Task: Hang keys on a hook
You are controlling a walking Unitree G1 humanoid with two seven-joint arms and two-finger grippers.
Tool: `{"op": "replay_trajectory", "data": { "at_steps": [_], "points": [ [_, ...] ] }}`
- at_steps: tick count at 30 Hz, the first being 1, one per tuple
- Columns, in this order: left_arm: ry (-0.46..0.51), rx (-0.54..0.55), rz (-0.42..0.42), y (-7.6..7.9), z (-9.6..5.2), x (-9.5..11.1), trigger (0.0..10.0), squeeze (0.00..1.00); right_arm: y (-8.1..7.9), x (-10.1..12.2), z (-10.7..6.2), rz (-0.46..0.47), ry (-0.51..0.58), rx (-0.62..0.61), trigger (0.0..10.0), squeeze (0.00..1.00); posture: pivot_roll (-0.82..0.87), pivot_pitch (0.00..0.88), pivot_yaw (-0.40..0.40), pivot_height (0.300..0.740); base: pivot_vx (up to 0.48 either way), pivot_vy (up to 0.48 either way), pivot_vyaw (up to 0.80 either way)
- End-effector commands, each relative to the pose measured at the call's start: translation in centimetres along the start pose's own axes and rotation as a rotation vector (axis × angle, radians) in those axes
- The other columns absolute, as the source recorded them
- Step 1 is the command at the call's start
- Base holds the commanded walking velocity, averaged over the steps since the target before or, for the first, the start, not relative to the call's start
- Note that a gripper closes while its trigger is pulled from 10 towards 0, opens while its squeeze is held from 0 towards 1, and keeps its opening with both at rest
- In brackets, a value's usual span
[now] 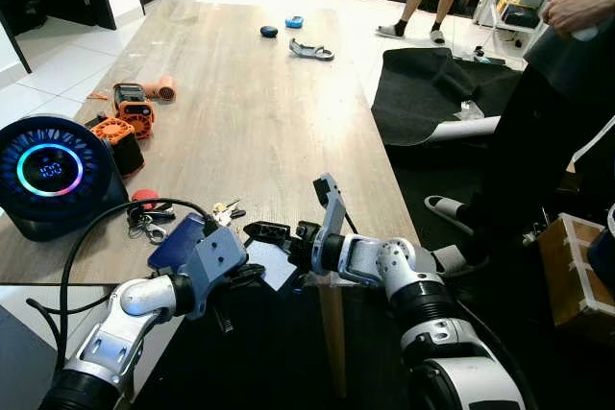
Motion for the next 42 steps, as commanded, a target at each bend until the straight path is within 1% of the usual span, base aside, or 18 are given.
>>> {"op": "replay_trajectory", "data": {
  "at_steps": [1, 8, 9, 12, 13, 14, 15, 35, 42],
  "points": [
    [-0.053, -0.05, -0.035, 1.5, 0.6, -1.5, 10.0, 0.0, 1.5, -1.9, -0.3, 0.059, -0.071, -0.052, 10.0, 0.0, 0.08, 0.148, -0.058, 0.74, 0.0, 0.0, 0.0],
    [-0.052, -0.055, -0.032, 1.6, 0.7, -1.5, 10.0, 0.0, 1.7, -2.1, -0.6, 0.071, -0.085, -0.068, 10.0, 0.0, 0.08, 0.146, -0.056, 0.74, 0.0, 0.0, 0.0],
    [-0.052, -0.057, -0.031, 1.6, 0.7, -1.5, 10.0, 0.0, 1.9, -2.1, -0.6, 0.072, -0.084, -0.075, 5.4, 0.0, 0.08, 0.146, -0.054, 0.74, 0.0, 0.0, 0.0],
    [-0.052, -0.057, -0.031, 1.6, 0.7, -1.5, 10.0, 0.0, 1.9, -2.1, -0.6, 0.072, -0.084, -0.075, 5.4, 0.0, 0.08, 0.146, -0.054, 0.74, 0.0, 0.0, 0.0],
    [-0.052, -0.058, -0.029, 1.6, 0.7, -1.5, 10.0, 0.0, 2.0, -2.1, -0.6, 0.074, -0.082, -0.083, 3.3, 0.0, 0.08, 0.146, -0.054, 0.74, 0.0, 0.0, 0.0],
    [-0.052, -0.058, -0.029, 1.6, 0.7, -1.5, 10.0, 0.0, 2.0, -2.1, -0.6, 0.074, -0.082, -0.083, 3.3, 0.0, 0.08, 0.146, -0.054, 0.74, 0.0, 0.0, 0.0],
    [-0.053, -0.059, -0.028, 1.6, 0.7, -1.5, 10.0, 0.0, 2.2, -2.0, -0.6, 0.081, -0.075, -0.089, 0.0, 0.0, 0.08, 0.147, -0.053, 0.74, 0.0, 0.0, 0.0],
    [-0.051, -0.051, -0.016, 1.4, 0.6, -1.5, 10.0, 0.0, 2.5, -1.8, -0.8, 0.094, -0.057, -0.117, 0.0, 0.0, 0.08, 0.145, -0.055, 0.74, 0.0, 0.0, 0.0],
    [-0.026, -0.02, -0.021, 0.7, 0.6, -1.0, 10.0, 0.0, 2.1, -1.5, -0.8, 0.107, -0.039, -0.095, 0.0, 0.0, 0.09, 0.145, -0.054, 0.74, 0.0, 0.0, 0.0]
  ]
}}
Point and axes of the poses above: a point about 5 cm out from each wrist's last joint towards the gripper, its own z axis pointing out of the wrist towards the gripper, its own x axis along the axis of the wrist's last joint, y = z × x, the point moved 5 cm from there along z, pointing out of the wrist towards the gripper, and after that the axes turned 2 degrees about z, right-handed, at the moved point
